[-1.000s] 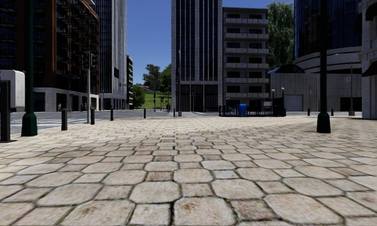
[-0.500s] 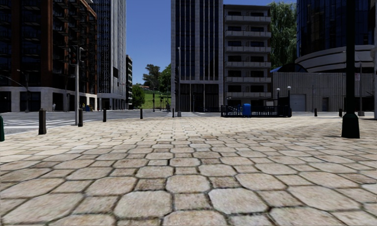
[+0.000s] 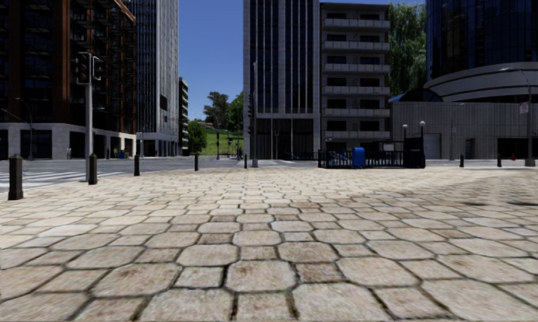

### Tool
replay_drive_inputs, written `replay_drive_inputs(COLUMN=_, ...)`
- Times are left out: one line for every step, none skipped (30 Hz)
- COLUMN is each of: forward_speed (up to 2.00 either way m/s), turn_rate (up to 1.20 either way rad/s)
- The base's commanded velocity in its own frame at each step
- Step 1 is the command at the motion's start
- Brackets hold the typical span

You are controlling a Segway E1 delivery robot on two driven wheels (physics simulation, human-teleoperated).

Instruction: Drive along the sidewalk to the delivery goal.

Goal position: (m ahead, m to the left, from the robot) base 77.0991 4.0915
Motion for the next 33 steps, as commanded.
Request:
replay_drive_inputs(forward_speed=2.0, turn_rate=0.0)
replay_drive_inputs(forward_speed=2.0, turn_rate=0.0)
replay_drive_inputs(forward_speed=2.0, turn_rate=0.0)
replay_drive_inputs(forward_speed=2.0, turn_rate=0.0)
replay_drive_inputs(forward_speed=2.0, turn_rate=0.0)
replay_drive_inputs(forward_speed=2.0, turn_rate=0.0)
replay_drive_inputs(forward_speed=2.0, turn_rate=0.0)
replay_drive_inputs(forward_speed=2.0, turn_rate=0.0)
replay_drive_inputs(forward_speed=2.0, turn_rate=0.0)
replay_drive_inputs(forward_speed=2.0, turn_rate=0.0)
replay_drive_inputs(forward_speed=2.0, turn_rate=0.0)
replay_drive_inputs(forward_speed=2.0, turn_rate=0.0)
replay_drive_inputs(forward_speed=2.0, turn_rate=0.0)
replay_drive_inputs(forward_speed=2.0, turn_rate=0.0)
replay_drive_inputs(forward_speed=2.0, turn_rate=0.0)
replay_drive_inputs(forward_speed=2.0, turn_rate=0.0)
replay_drive_inputs(forward_speed=2.0, turn_rate=0.0)
replay_drive_inputs(forward_speed=2.0, turn_rate=0.0)
replay_drive_inputs(forward_speed=2.0, turn_rate=0.0)
replay_drive_inputs(forward_speed=2.0, turn_rate=0.0)
replay_drive_inputs(forward_speed=2.0, turn_rate=0.0)
replay_drive_inputs(forward_speed=2.0, turn_rate=0.0)
replay_drive_inputs(forward_speed=2.0, turn_rate=0.0)
replay_drive_inputs(forward_speed=2.0, turn_rate=0.0)
replay_drive_inputs(forward_speed=2.0, turn_rate=0.0)
replay_drive_inputs(forward_speed=2.0, turn_rate=0.0)
replay_drive_inputs(forward_speed=2.0, turn_rate=0.0)
replay_drive_inputs(forward_speed=2.0, turn_rate=0.0)
replay_drive_inputs(forward_speed=2.0, turn_rate=0.0)
replay_drive_inputs(forward_speed=2.0, turn_rate=0.0)
replay_drive_inputs(forward_speed=2.0, turn_rate=0.0)
replay_drive_inputs(forward_speed=2.0, turn_rate=0.0)
replay_drive_inputs(forward_speed=2.0, turn_rate=0.0)
